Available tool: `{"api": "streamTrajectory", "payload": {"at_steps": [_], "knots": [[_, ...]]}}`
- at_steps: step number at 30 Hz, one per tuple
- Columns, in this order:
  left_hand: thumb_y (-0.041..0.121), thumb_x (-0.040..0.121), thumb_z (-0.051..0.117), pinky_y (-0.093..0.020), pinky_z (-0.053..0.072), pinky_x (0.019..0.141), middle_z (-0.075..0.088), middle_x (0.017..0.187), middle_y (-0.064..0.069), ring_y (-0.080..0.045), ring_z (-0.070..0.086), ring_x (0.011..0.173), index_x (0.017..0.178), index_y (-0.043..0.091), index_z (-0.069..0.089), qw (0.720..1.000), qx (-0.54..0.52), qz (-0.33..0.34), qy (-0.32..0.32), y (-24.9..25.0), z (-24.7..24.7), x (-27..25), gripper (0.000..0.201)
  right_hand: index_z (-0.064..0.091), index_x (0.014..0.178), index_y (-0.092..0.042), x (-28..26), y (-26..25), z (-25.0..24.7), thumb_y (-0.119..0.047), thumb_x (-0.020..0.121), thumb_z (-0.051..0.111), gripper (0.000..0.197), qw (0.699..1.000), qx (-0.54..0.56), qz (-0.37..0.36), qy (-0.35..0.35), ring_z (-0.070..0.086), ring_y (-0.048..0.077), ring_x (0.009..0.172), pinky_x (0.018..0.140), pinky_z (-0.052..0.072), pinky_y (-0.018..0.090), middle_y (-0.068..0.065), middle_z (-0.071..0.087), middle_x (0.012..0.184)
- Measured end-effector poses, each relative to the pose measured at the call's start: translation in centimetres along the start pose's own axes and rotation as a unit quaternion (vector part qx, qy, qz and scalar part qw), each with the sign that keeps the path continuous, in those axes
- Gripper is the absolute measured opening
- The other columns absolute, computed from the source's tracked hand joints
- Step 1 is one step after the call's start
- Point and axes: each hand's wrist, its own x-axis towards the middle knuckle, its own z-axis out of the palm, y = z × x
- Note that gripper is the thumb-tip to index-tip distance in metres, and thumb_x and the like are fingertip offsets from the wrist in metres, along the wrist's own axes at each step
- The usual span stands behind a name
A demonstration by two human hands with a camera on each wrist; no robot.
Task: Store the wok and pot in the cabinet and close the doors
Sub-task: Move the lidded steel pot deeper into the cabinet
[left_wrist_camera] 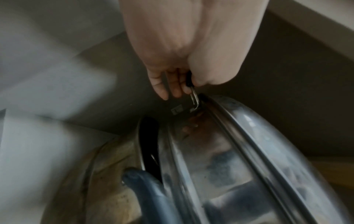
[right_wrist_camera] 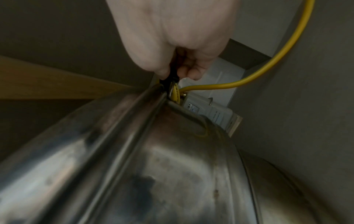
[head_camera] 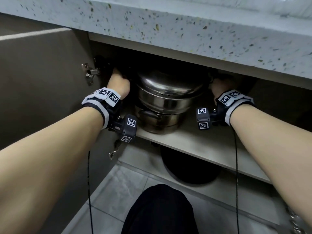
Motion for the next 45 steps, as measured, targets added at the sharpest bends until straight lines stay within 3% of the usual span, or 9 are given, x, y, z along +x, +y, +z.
{"api": "streamTrajectory", "payload": {"at_steps": [4, 7, 14, 18, 21, 26, 34, 39, 45], "knots": [[0.002, 0.090, 0.043, -0.029, 0.039, 0.100, 0.056, 0.133, -0.018, -0.034, 0.053, 0.124, 0.138, 0.006, 0.044, 1.000, 0.004, 0.009, 0.004, -1.2, 0.4, 1.1, 0.048, 0.057, 0.125, 0.004, 3.4, 1.5, 2.5, -0.014, 0.097, 0.043, 0.036, 0.996, 0.024, 0.005, 0.088, 0.057, 0.033, 0.119, 0.097, 0.044, 0.035, 0.020, 0.059, 0.130], [0.002, 0.091, 0.044, -0.029, 0.039, 0.099, 0.056, 0.133, -0.021, -0.035, 0.052, 0.124, 0.135, 0.002, 0.046, 1.000, 0.018, 0.017, -0.001, -1.6, 0.2, 1.6, 0.045, 0.055, 0.123, 0.005, 4.9, 2.3, 3.5, -0.014, 0.095, 0.045, 0.035, 0.996, 0.040, 0.038, 0.074, 0.059, 0.026, 0.103, 0.081, 0.042, 0.032, 0.021, 0.060, 0.125], [-0.003, 0.089, 0.043, -0.031, 0.040, 0.092, 0.057, 0.114, -0.020, -0.035, 0.054, 0.114, 0.128, -0.002, 0.050, 0.999, 0.039, 0.016, 0.002, -2.7, 0.8, 2.4, 0.040, 0.056, 0.108, -0.005, 6.4, 2.7, 4.4, -0.019, 0.094, 0.050, 0.020, 0.995, 0.059, 0.038, 0.077, 0.048, 0.019, 0.090, 0.076, 0.037, 0.027, 0.009, 0.051, 0.101], [0.003, 0.090, 0.049, -0.038, 0.044, 0.101, 0.059, 0.125, -0.023, -0.037, 0.056, 0.117, 0.130, 0.002, 0.050, 0.999, 0.039, 0.020, -0.008, -3.1, 1.1, 3.3, 0.041, 0.056, 0.121, 0.003, 7.2, 3.8, 4.9, -0.020, 0.093, 0.052, 0.036, 0.993, 0.074, 0.029, 0.085, 0.050, 0.020, 0.091, 0.077, 0.039, 0.028, 0.009, 0.054, 0.104], [0.005, 0.091, 0.050, -0.038, 0.042, 0.106, 0.058, 0.130, -0.022, -0.037, 0.055, 0.121, 0.135, 0.003, 0.048, 0.999, 0.045, 0.019, -0.008, -3.3, 1.3, 3.8, 0.043, 0.058, 0.109, -0.006, 6.7, 4.0, 5.3, -0.028, 0.093, 0.055, 0.028, 0.995, 0.072, 0.011, 0.075, 0.051, 0.019, 0.080, 0.075, 0.039, 0.028, 0.008, 0.052, 0.097], [0.008, 0.092, 0.052, -0.032, 0.041, 0.103, 0.058, 0.131, -0.019, -0.033, 0.055, 0.122, 0.136, 0.004, 0.048, 0.998, 0.068, 0.013, 0.008, -3.4, 1.6, 4.3, 0.045, 0.064, 0.106, -0.005, 6.8, 4.0, 5.0, -0.037, 0.091, 0.056, 0.036, 0.995, 0.063, 0.009, 0.077, 0.055, 0.021, 0.086, 0.087, 0.051, 0.039, 0.007, 0.057, 0.094], [0.007, 0.093, 0.051, -0.026, 0.040, 0.091, 0.058, 0.115, -0.012, -0.022, 0.055, 0.104, 0.131, 0.001, 0.049, 0.998, 0.065, 0.013, 0.007, -3.5, 1.8, 4.3, 0.039, 0.063, 0.093, -0.014, 7.0, 4.3, 5.4, -0.032, 0.093, 0.054, 0.020, 0.994, 0.073, -0.002, 0.083, 0.053, 0.020, 0.084, 0.075, 0.044, 0.029, 0.006, 0.056, 0.090], [-0.003, 0.093, 0.046, 0.001, 0.038, 0.066, 0.054, 0.104, 0.003, -0.010, 0.051, 0.092, 0.136, 0.006, 0.047, 0.999, 0.032, 0.012, 0.033, -4.5, 2.3, 3.4, 0.045, 0.067, 0.110, -0.003, 6.4, 4.9, 5.5, -0.027, 0.095, 0.052, 0.033, 0.992, 0.088, -0.025, 0.092, 0.061, 0.024, 0.096, 0.084, 0.049, 0.029, 0.015, 0.068, 0.111], [-0.001, 0.091, 0.047, -0.017, 0.040, 0.080, 0.059, 0.117, -0.009, -0.018, 0.051, 0.100, 0.135, 0.006, 0.048, 0.999, 0.046, 0.007, 0.024, -4.4, 2.3, 2.9, 0.045, 0.068, 0.102, -0.004, 6.2, 5.0, 5.3, -0.026, 0.096, 0.050, 0.029, 0.994, 0.065, -0.037, 0.079, 0.054, 0.018, 0.086, 0.073, 0.036, 0.021, 0.013, 0.068, 0.103]]}}
